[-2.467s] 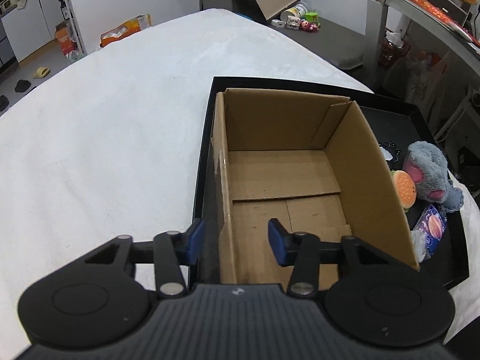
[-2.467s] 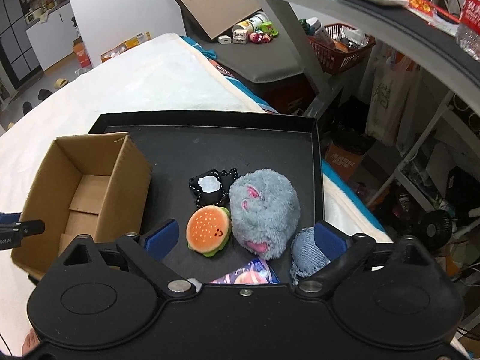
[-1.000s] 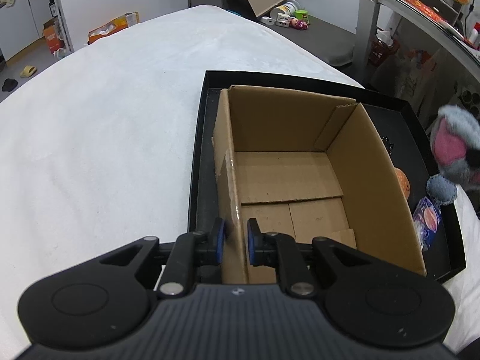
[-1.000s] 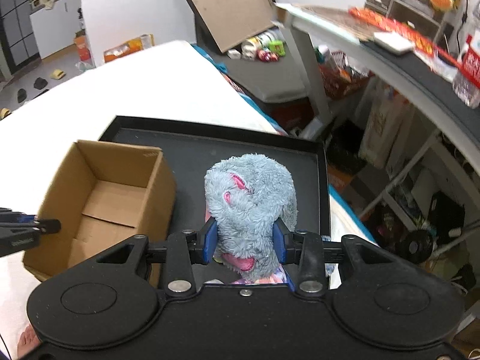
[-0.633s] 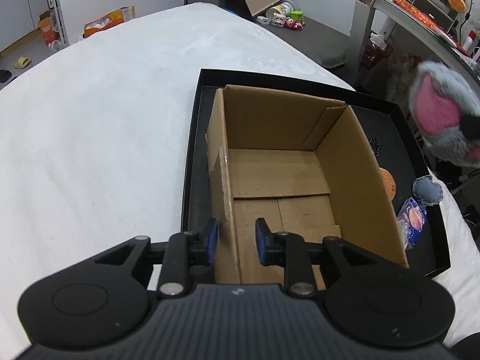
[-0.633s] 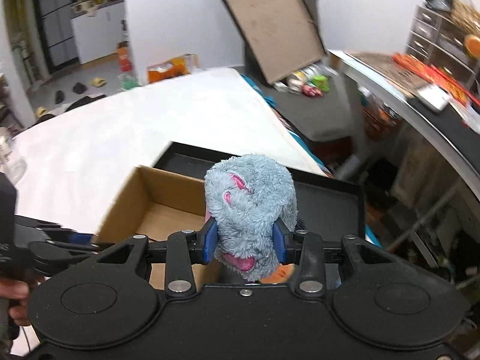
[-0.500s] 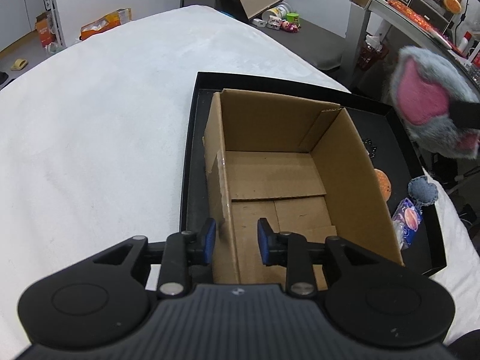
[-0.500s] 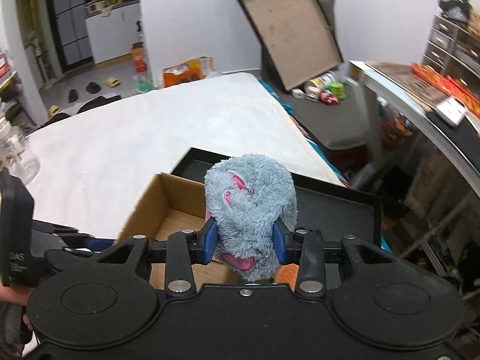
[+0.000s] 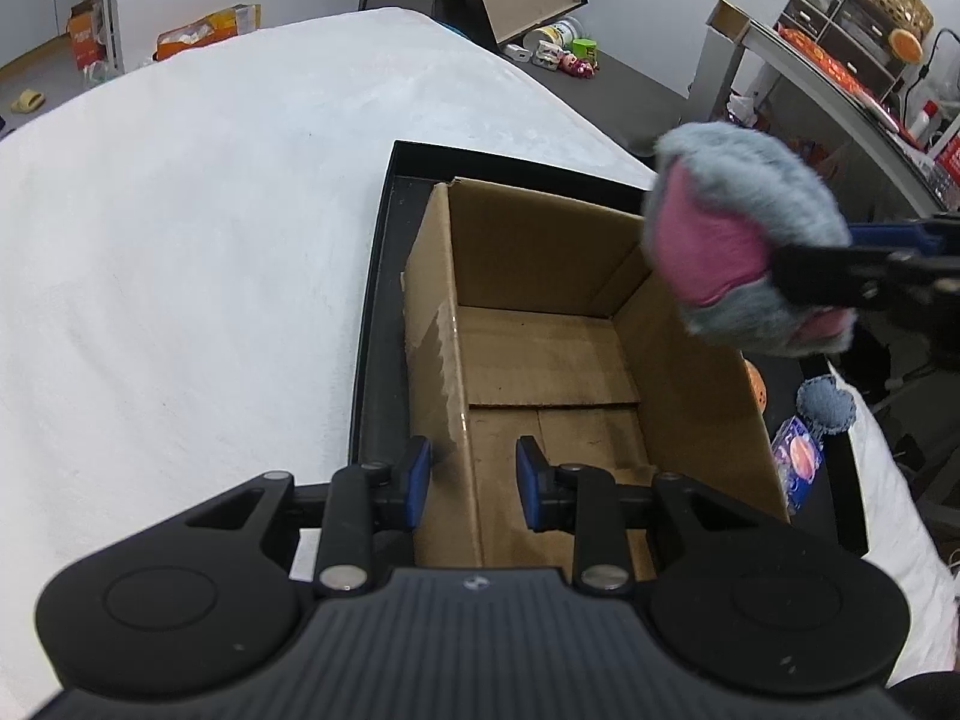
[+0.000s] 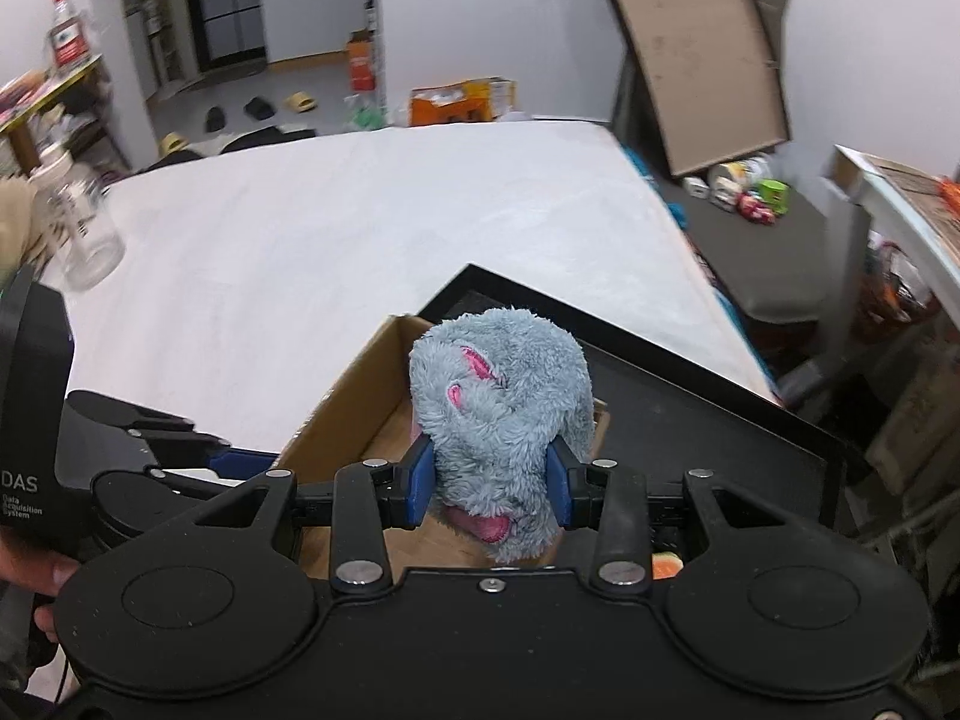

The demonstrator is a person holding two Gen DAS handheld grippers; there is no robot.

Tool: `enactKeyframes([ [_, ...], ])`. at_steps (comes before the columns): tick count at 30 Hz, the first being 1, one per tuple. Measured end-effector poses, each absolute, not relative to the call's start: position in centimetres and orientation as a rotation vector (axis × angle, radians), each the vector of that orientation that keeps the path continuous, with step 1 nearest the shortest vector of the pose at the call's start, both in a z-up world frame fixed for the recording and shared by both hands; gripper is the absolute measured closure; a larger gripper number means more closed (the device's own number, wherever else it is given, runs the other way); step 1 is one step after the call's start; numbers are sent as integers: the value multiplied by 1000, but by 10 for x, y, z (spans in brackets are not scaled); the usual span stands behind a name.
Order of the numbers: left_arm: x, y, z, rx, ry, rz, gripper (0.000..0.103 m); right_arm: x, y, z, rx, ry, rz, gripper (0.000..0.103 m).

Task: Organize soft objects
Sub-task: 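Lift the grey plush mouse with the right gripper over the cardboard box, then lower the mouse into the box and open the right gripper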

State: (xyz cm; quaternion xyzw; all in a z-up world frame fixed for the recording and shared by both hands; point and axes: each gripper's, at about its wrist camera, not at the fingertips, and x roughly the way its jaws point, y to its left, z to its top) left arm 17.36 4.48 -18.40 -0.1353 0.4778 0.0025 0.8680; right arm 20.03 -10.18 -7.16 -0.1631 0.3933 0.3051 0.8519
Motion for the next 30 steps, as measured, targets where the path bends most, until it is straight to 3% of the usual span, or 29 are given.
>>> enactKeyframes([
  [5,175,50,-190,-327,995,7,75,199,-82,-84,-429,828,743,65],
  [11,176,57,-190,-345,957,44,90,199,-65,-99,-459,855,786,65],
  [25,184,60,-191,-357,954,72,90,213,-52,-122,-451,868,768,63],
  [30,184,61,-189,-342,980,68,86,219,-56,-129,-408,904,760,61],
])
